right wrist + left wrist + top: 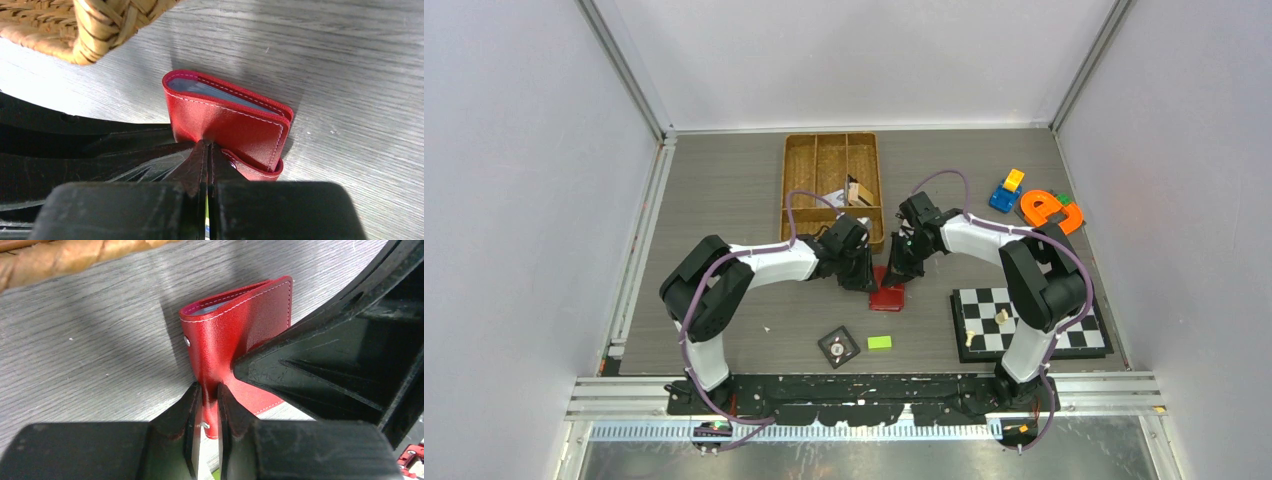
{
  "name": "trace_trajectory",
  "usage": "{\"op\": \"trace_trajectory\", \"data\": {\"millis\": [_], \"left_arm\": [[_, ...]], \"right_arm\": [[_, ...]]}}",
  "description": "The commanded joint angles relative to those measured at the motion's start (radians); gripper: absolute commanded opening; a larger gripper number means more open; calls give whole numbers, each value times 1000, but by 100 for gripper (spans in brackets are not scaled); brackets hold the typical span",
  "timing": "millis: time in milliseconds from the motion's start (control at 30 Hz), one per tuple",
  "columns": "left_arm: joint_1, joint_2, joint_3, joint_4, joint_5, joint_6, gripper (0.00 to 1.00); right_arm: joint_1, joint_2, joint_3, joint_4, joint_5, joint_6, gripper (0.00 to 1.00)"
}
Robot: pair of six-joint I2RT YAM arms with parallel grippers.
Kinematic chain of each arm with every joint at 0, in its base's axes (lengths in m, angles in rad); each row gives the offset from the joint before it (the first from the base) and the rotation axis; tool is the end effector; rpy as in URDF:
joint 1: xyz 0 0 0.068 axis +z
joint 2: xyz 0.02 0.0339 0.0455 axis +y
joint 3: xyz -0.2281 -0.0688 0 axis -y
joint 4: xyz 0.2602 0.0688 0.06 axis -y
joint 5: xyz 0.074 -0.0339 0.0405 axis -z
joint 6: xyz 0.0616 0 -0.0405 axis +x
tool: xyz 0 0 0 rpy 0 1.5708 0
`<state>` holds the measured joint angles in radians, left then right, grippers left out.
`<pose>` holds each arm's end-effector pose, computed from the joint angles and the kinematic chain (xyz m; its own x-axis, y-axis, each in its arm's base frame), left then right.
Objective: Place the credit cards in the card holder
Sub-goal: Close the card holder at the center of the board, then reset both arms
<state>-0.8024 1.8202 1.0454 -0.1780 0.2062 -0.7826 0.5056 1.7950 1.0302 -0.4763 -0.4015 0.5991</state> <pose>0.2564 -0.2834 0.0859 -0.9561 -0.0040 -0.2932 0.1581 0.8351 -0.5269 0.2878 0.1869 0.0754 -0.9974 0.0411 -0.0589 0.0072 0.8729 0.4879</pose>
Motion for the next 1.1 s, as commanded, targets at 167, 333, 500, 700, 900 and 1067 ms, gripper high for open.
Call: {"op": "trace_trajectory", "data": {"millis": [167,333,500,700,900,1067], "left_arm": [[-15,30,-18,-19,-18,19,13],[-15,-22,-9,-30,-27,57,23],[-14,-118,20,-79,-80,121,38],[24,-286,-14,-125,-137,162,60],[203,-443,-64,-221,-114,207,75],[436,-610,-58,-328,-80,309,81]], "right_arm": [[31,79,-79,34,221,-19,0],[31,-45,-57,4,146,-39,1],[29,-190,18,-35,107,-43,19],[-39,-334,41,-48,109,-33,54],[-207,-451,-29,-59,181,-31,63],[-357,-593,-84,-58,330,-49,63]]}}
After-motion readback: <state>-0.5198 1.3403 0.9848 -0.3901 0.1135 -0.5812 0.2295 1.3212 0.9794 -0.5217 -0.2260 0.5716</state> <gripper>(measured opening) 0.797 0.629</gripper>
